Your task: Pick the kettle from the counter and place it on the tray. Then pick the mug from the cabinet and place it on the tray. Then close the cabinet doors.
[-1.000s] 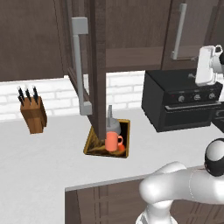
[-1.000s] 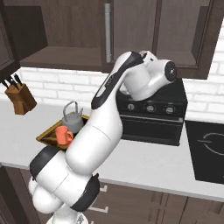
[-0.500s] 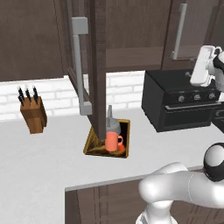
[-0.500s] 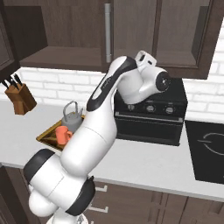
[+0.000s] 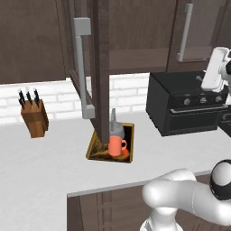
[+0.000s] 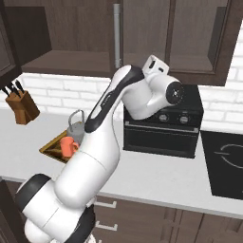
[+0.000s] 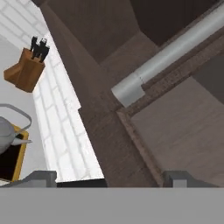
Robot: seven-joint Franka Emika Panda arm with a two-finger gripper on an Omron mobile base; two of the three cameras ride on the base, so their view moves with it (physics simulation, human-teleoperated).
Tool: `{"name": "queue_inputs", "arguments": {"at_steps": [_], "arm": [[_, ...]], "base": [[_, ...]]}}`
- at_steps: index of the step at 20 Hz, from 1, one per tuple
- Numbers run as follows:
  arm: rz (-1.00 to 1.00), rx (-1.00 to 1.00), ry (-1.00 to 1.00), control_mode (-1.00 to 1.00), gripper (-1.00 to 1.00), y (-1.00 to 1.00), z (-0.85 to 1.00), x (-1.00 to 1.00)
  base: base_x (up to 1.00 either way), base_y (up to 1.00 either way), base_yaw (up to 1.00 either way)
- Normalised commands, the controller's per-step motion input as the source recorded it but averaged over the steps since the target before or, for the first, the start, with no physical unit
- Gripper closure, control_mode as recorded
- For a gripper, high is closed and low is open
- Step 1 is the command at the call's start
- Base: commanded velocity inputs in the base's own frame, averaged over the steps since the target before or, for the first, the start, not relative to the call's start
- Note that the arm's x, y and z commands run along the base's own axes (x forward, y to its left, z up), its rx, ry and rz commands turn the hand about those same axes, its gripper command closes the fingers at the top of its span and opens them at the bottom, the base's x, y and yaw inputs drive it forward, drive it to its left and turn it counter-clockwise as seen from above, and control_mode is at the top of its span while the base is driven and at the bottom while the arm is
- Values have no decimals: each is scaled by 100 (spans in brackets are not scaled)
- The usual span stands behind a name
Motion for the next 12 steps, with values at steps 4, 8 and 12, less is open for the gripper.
{"name": "queue_inputs", "arguments": {"at_steps": [4,8,12], "arm": [[1,0,-11,-100,-100,10,-1,-94],[2,0,-14,-100,-100,32,3,-93],[3,-4,-13,-100,-100,61,4,-91]], "base": [[0,0,0],[0,0,0],[0,0,0]]}}
